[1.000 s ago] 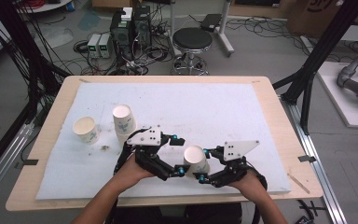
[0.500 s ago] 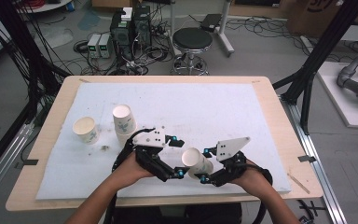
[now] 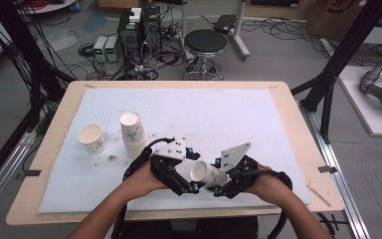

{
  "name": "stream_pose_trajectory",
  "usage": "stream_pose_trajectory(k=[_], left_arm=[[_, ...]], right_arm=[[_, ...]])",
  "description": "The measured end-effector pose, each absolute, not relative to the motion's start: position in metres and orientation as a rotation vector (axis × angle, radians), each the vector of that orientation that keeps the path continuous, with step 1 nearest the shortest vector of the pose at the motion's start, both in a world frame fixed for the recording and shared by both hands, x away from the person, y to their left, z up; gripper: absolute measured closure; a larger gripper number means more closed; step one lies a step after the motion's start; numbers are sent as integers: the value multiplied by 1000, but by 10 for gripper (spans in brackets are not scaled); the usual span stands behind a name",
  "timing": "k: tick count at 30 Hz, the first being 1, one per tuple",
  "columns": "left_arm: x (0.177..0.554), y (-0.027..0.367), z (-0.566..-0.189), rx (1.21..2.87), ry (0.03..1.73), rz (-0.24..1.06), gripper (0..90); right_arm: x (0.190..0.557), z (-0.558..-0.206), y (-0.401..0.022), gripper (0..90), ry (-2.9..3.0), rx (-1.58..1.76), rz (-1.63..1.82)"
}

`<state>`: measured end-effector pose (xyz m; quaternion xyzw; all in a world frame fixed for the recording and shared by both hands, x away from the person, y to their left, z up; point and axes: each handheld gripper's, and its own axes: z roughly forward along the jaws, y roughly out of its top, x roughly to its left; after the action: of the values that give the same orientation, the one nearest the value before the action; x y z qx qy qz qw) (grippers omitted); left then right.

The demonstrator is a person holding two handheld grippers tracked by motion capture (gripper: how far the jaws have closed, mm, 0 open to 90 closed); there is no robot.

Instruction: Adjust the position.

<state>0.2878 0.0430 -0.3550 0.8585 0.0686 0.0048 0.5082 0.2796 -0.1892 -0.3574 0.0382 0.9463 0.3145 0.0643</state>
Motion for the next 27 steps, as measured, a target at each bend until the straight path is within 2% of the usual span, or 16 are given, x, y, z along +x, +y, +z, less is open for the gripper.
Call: stream_pose_trajectory(k=[6,22,27], left_arm=[[288,39,-357,2106,146,4,160],[289,35,-361,2165,108,-38,356],[288,36,-362,2170,95,-35,366]], right_arm=[[281,-351,-180,353,2888,78,825],[279,-353,-174,352,2943,45,734],[279,-354,-175,322,2950,28,742]])
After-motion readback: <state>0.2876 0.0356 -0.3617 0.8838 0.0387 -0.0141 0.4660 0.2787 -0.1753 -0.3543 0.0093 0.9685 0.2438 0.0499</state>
